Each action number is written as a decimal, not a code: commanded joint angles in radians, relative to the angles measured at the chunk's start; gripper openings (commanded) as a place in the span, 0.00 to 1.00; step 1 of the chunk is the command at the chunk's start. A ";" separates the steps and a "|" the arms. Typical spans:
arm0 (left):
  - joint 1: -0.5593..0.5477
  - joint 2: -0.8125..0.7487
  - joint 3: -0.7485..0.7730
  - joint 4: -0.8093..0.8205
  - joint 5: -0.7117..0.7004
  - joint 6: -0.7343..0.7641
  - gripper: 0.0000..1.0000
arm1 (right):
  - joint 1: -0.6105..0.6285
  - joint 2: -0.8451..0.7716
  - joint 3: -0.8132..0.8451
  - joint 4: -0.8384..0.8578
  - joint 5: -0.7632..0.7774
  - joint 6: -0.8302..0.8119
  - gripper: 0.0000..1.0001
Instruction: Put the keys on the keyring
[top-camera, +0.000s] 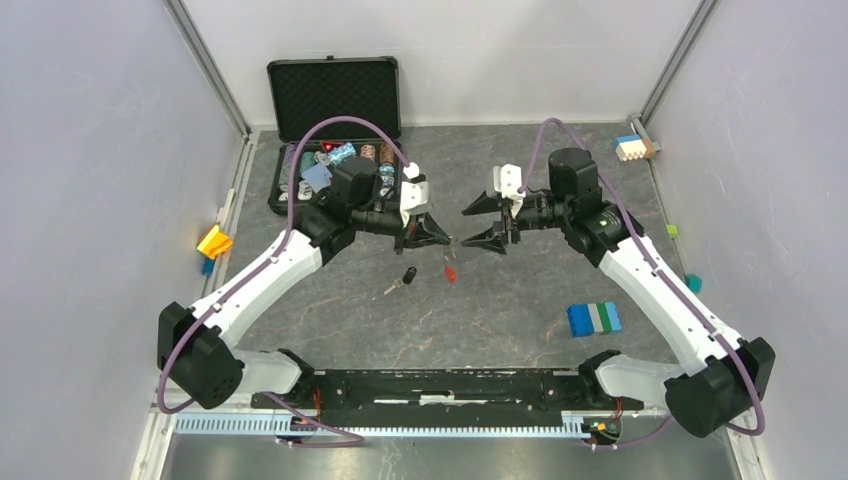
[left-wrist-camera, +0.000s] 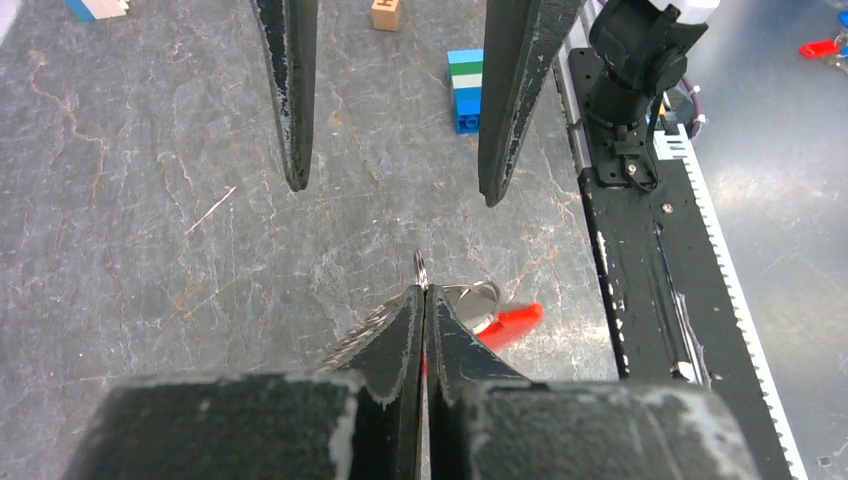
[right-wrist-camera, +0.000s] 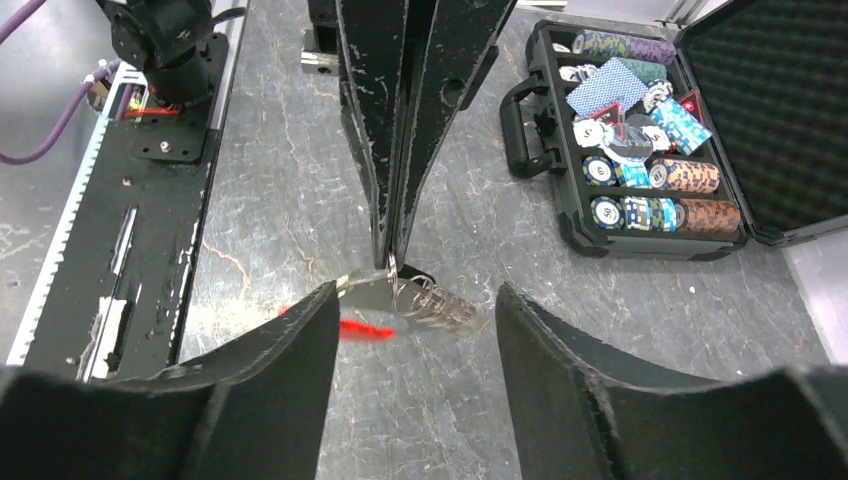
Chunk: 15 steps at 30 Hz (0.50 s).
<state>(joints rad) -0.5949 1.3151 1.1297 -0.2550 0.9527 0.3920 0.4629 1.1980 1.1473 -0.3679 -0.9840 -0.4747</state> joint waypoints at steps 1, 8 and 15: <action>0.002 -0.036 -0.002 -0.037 0.060 0.120 0.02 | 0.003 -0.021 -0.012 -0.067 -0.032 -0.094 0.61; 0.003 -0.049 -0.040 -0.032 0.154 0.165 0.02 | 0.011 -0.017 -0.079 -0.063 -0.091 -0.130 0.49; 0.003 -0.053 -0.076 -0.003 0.175 0.179 0.02 | 0.035 -0.017 -0.138 -0.015 -0.116 -0.111 0.44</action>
<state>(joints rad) -0.5949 1.2892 1.0668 -0.3042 1.0702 0.5251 0.4824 1.1919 1.0290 -0.4263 -1.0592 -0.5869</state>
